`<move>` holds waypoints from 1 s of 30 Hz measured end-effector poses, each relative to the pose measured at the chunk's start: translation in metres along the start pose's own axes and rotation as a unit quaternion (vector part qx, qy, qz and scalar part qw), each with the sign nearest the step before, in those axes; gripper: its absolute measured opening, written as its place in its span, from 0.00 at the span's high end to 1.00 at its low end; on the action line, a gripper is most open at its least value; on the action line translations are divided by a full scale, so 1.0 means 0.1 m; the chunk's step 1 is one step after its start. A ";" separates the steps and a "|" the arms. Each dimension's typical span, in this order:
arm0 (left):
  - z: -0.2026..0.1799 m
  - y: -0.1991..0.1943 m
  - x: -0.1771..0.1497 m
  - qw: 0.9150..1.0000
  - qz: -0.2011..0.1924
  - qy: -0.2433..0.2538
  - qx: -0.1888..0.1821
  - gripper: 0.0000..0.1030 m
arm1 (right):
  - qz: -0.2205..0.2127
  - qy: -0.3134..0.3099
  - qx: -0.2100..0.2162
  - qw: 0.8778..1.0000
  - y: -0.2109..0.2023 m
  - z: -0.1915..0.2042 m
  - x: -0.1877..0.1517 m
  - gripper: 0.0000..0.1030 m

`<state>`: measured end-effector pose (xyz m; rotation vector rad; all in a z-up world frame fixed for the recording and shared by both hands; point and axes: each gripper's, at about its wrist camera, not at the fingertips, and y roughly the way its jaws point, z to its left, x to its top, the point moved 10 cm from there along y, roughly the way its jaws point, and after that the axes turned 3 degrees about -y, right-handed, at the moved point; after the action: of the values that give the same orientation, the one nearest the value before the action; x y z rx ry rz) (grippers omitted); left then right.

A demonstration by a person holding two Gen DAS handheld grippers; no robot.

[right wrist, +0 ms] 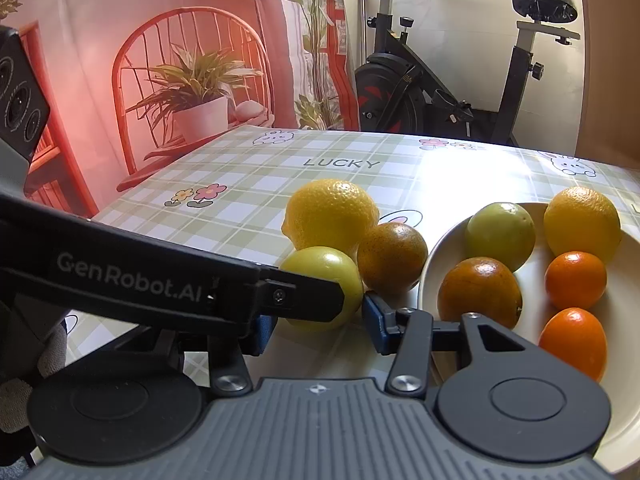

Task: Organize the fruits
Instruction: 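Close the left gripper around the green fruit and lift it, then carry the green fruit onto the plate and open the left gripper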

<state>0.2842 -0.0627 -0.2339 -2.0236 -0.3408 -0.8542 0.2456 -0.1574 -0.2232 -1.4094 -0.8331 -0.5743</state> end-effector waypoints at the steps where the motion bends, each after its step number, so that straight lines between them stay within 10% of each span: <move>1: 0.01 -0.01 0.01 1.000 -0.001 -0.003 -0.001 0.55 | -0.001 0.001 0.004 1.000 -0.01 0.00 0.00 0.51; 30: -0.06 -0.05 -0.02 0.998 -0.044 -0.040 0.023 0.53 | -0.010 0.013 0.034 0.999 -0.06 0.03 0.02 0.52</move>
<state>0.2772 -0.0641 -0.2301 -2.0170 -0.4935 -0.8122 0.2414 -0.1545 -0.2185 -1.3304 -0.8395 -0.5716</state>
